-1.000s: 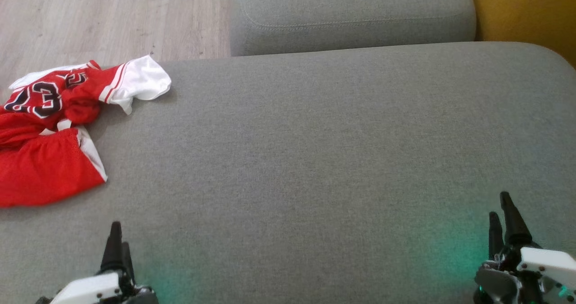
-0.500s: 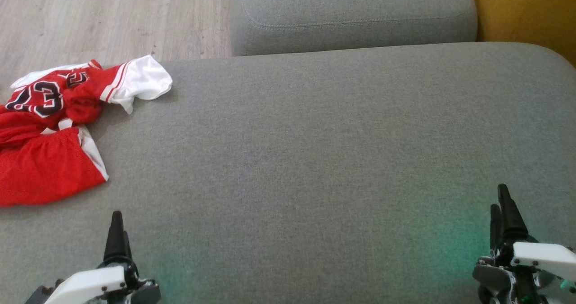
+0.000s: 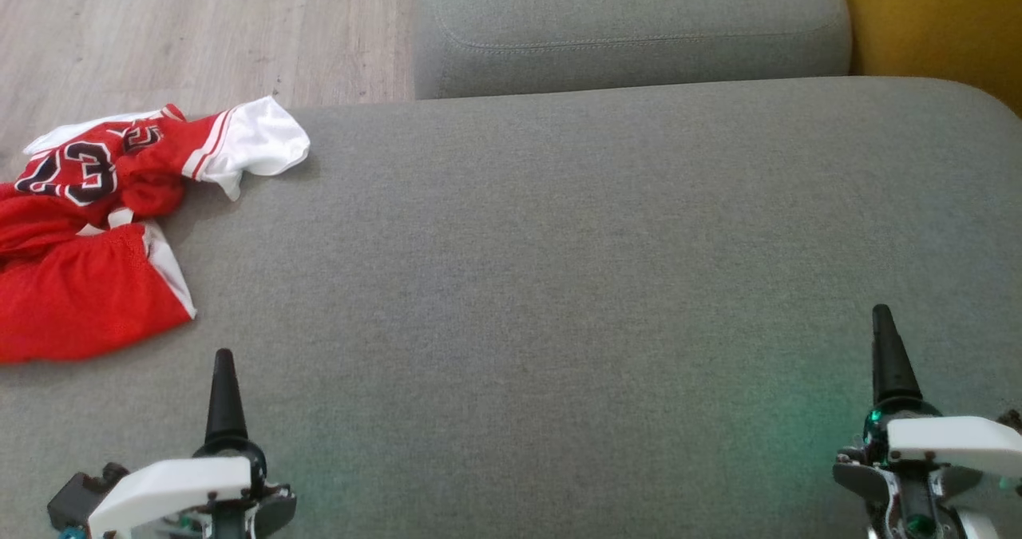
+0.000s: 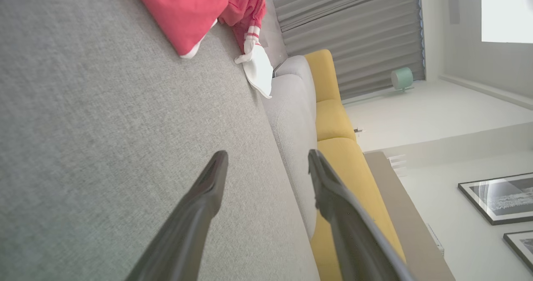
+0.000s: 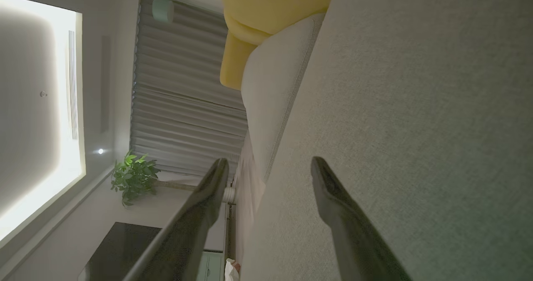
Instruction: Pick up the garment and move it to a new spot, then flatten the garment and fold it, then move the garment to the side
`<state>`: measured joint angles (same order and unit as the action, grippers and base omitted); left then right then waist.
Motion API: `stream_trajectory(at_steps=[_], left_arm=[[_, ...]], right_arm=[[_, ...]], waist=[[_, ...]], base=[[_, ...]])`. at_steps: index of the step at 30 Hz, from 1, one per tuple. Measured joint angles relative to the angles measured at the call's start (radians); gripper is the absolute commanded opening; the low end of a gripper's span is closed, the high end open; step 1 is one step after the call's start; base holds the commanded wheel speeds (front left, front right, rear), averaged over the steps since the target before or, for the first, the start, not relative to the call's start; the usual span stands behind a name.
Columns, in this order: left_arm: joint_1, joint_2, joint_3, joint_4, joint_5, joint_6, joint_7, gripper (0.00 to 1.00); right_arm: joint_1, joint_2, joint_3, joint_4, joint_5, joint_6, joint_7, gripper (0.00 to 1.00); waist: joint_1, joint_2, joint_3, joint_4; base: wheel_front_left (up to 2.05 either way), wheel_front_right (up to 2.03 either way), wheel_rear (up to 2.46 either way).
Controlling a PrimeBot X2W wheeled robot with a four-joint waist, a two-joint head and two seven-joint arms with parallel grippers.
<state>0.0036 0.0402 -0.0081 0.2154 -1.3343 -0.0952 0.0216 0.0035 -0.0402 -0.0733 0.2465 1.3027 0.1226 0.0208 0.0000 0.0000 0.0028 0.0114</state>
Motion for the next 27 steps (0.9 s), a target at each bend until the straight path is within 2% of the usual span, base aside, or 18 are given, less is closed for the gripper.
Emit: stream_trajectory(at_steps=[9, 27], left_arm=[[0.003, 0.000, -0.033, -0.021, 0.181, 0.009, -0.028, 1.00], [0.029, 0.001, -0.068, -0.033, 0.422, 0.025, -0.077, 1.00]], right_arm=[[0.008, 0.000, 0.034, -0.020, -0.146, 0.000, -0.026, 1.00], [0.009, 0.000, 0.084, -0.028, -0.377, 0.000, -0.077, 1.00]], waist=[[0.0000, 0.0000, -0.002, 0.005], [0.0000, 0.0000, 0.000, 0.015]], base=[[0.00, 0.00, 0.00], [0.00, 0.00, 0.00]])
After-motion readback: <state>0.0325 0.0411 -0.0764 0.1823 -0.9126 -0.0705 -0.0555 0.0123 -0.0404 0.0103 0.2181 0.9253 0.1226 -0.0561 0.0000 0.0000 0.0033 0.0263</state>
